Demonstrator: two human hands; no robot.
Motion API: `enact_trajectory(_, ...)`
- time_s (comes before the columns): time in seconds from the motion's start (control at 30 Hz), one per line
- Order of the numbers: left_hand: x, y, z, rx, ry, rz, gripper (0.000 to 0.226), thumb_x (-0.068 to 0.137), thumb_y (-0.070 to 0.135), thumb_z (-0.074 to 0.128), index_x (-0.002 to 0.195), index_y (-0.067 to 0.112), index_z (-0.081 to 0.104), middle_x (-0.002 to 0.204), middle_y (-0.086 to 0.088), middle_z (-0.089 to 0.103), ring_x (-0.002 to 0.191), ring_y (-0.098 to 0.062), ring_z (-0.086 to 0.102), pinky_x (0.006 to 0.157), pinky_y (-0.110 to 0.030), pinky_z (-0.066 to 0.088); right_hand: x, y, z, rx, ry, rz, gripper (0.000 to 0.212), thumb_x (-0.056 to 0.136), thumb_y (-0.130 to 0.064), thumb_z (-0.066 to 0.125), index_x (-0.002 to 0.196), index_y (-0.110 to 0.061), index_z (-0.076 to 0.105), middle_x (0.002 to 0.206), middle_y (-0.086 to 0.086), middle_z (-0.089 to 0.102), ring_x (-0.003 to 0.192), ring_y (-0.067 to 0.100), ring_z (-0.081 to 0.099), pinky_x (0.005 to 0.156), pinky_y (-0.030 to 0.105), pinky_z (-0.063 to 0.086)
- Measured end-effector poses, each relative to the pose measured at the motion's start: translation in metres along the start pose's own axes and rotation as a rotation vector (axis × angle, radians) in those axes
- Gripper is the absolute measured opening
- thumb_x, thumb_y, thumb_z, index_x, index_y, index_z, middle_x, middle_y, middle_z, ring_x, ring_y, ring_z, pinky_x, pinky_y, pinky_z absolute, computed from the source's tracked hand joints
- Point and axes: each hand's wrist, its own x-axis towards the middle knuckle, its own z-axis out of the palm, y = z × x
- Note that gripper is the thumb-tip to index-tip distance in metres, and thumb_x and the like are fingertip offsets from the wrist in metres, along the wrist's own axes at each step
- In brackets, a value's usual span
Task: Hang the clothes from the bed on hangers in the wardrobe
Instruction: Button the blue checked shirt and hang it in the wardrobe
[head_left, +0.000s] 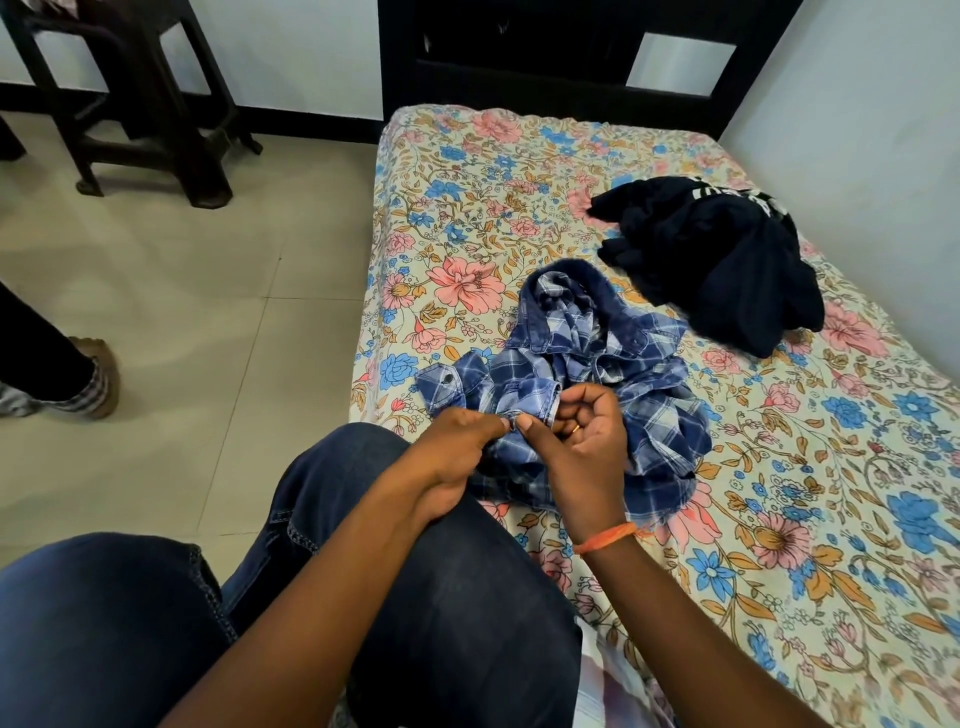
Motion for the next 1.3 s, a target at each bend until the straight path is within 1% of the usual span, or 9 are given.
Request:
enact_trajectory(0.2,0.0,-0.005,-0.001,-0.154,-0.074,0.064,0.022,0.1,0.01,0.051,0.083,0.005,0.065,0.07,-0.008,0.068,0.065,-0.015,0.065,0.072,-0.031,0.051,0.006,-0.002,0.002,0.005,-0.011,0.059,0.039,0.076,0.001,0.08,0.098,-0.02,0.055,0.088,0.001,0.053,0.075,0.008,0.052,0.071,0.03,0.05)
enact_trajectory(0.3,-0.002,-0.005,0.001,-0.103,-0.013,0.123,0.024,0.1,0.011,0.052,0.08,0.005,0.065,0.071,-0.01,0.066,0.068,-0.02,0.06,0.072,-0.033,0.048,0.007,-0.006,-0.001,-0.237,-0.109,-0.132,0.017,0.083,0.002,0.073,0.091,-0.013,0.072,0.088,-0.003,0.067,0.078,0.006,0.063,0.073,0.023,0.052)
enact_trajectory(0.4,-0.003,-0.006,0.005,-0.044,0.063,0.158,0.027,0.1,0.012,0.05,0.077,0.006,0.063,0.07,-0.011,0.062,0.068,-0.022,0.056,0.068,-0.032,0.047,0.006,-0.009,-0.005,-0.383,-0.144,-0.171,0.02,0.082,0.004,0.068,0.086,-0.012,0.079,0.084,-0.003,0.072,0.079,0.005,0.068,0.074,0.022,0.055)
enact_trajectory(0.53,0.001,-0.014,0.009,0.224,0.118,0.279,0.031,0.1,0.025,0.049,0.086,-0.001,0.06,0.076,-0.026,0.059,0.069,-0.024,0.052,0.068,-0.047,0.048,0.0,-0.013,-0.011,-0.352,-0.146,-0.114,0.011,0.081,-0.006,0.075,0.079,-0.016,0.077,0.073,-0.005,0.074,0.07,0.007,0.07,0.067,0.022,0.056)
enact_trajectory(0.77,0.001,-0.018,0.018,0.563,0.263,0.469,0.029,0.099,0.018,0.05,0.078,0.0,0.056,0.068,-0.016,0.057,0.057,-0.015,0.043,0.059,-0.044,0.04,-0.002,-0.015,-0.006,-0.493,-0.08,-0.112,0.012,0.081,-0.008,0.073,0.071,-0.013,0.073,0.065,-0.007,0.068,0.061,0.006,0.064,0.06,0.02,0.053)
enact_trajectory(0.9,-0.003,-0.017,0.024,0.694,0.349,0.489,0.024,0.096,0.022,0.05,0.074,0.012,0.054,0.068,-0.001,0.055,0.068,-0.019,0.051,0.069,-0.044,0.042,0.001,-0.012,-0.005,-0.436,-0.068,0.025,0.016,0.083,-0.007,0.069,0.067,-0.009,0.069,0.059,-0.003,0.063,0.051,0.006,0.054,0.053,0.022,0.043)
enact_trajectory(1.0,-0.007,-0.015,0.028,0.926,0.435,0.463,0.025,0.093,0.03,0.049,0.071,0.019,0.047,0.069,0.003,0.051,0.077,-0.019,0.046,0.074,-0.04,0.033,0.001,-0.01,-0.006,-0.359,-0.056,0.082,0.018,0.083,-0.003,0.067,0.065,-0.003,0.068,0.073,0.005,0.063,0.064,0.015,0.058,0.063,0.033,0.048)
enact_trajectory(1.2,-0.001,-0.015,0.016,0.646,0.263,0.474,0.017,0.095,0.016,0.053,0.083,0.007,0.06,0.076,-0.006,0.06,0.068,-0.022,0.054,0.069,-0.045,0.044,0.005,-0.02,-0.014,-0.021,-0.181,0.413,0.007,0.088,0.001,0.067,0.086,0.004,0.073,0.083,0.014,0.073,0.071,0.015,0.069,0.064,0.023,0.055)
enact_trajectory(1.3,0.002,-0.02,0.017,0.693,0.253,0.535,0.012,0.095,0.019,0.06,0.086,0.012,0.065,0.078,0.001,0.062,0.073,-0.015,0.058,0.072,-0.041,0.049,0.012,-0.021,-0.028,-0.197,-0.228,0.358,0.002,0.083,-0.004,0.075,0.081,-0.004,0.074,0.075,0.009,0.075,0.065,0.015,0.07,0.059,0.022,0.055)
